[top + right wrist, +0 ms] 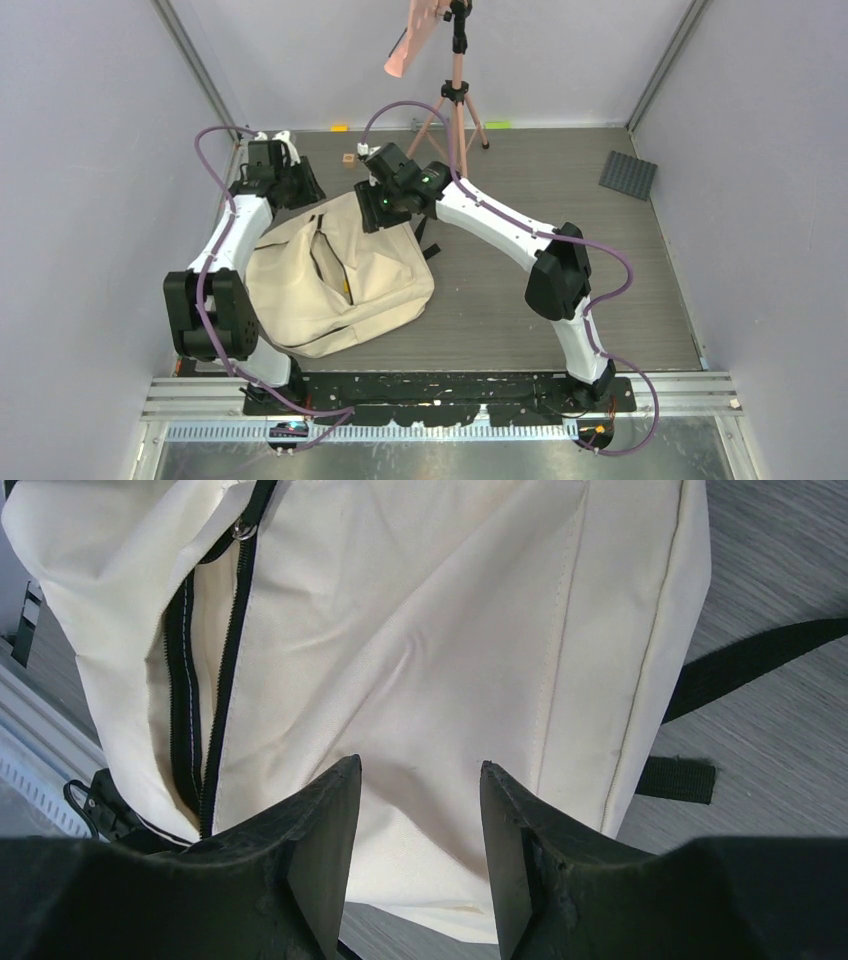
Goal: Pack the student bag
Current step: Adjust the student bag at the center of the board.
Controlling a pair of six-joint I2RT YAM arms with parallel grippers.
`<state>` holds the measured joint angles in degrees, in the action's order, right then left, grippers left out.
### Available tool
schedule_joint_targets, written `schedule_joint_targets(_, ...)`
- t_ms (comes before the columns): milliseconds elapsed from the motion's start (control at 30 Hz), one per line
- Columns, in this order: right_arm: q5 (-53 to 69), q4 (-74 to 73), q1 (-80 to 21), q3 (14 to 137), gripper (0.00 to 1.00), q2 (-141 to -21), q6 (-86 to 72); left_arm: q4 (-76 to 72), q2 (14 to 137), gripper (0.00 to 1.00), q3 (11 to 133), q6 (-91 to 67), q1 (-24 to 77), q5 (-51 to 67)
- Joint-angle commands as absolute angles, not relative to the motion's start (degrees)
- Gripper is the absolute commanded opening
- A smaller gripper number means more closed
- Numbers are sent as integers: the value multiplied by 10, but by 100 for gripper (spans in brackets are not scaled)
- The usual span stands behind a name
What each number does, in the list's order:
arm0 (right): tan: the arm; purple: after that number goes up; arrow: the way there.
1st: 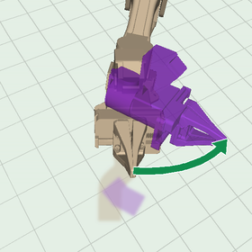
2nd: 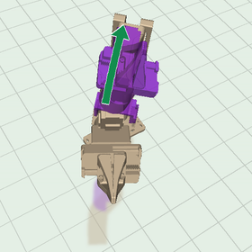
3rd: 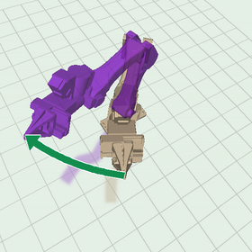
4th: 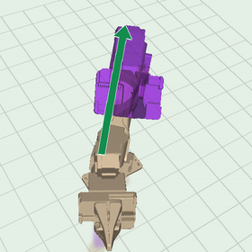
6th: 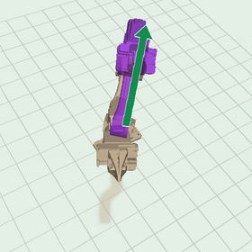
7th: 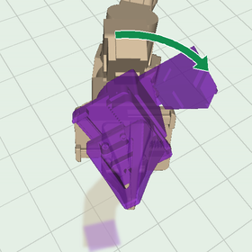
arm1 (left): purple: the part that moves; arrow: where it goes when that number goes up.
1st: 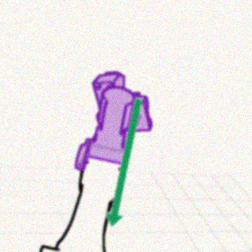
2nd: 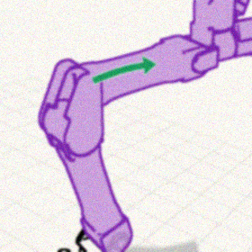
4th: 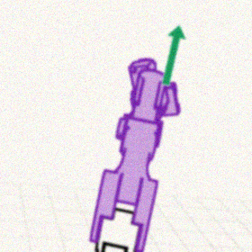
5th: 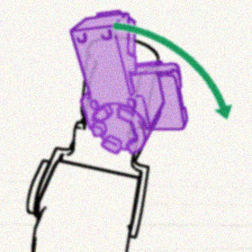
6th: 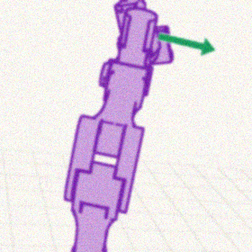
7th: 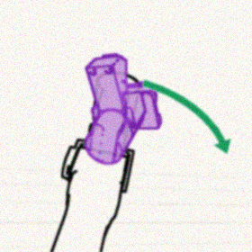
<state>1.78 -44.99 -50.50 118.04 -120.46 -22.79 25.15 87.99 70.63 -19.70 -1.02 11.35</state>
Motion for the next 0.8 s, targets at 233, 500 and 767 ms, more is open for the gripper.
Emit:
schedule_joint_targets(233, 7, -431, -483, 1163, 53, -1153, -246, 281, 893, 34, 707, -161, 27, 42)
schedule_joint_targets(500, 7, -430, -477, 1152, 53, -1150, -250, 305, 904, 33, 705, -175, 27, 10)
schedule_joint_targets(767, 4, -431, -471, 1147, 53, -1149, -253, 306, 912, 33, 703, -190, 26, 25)
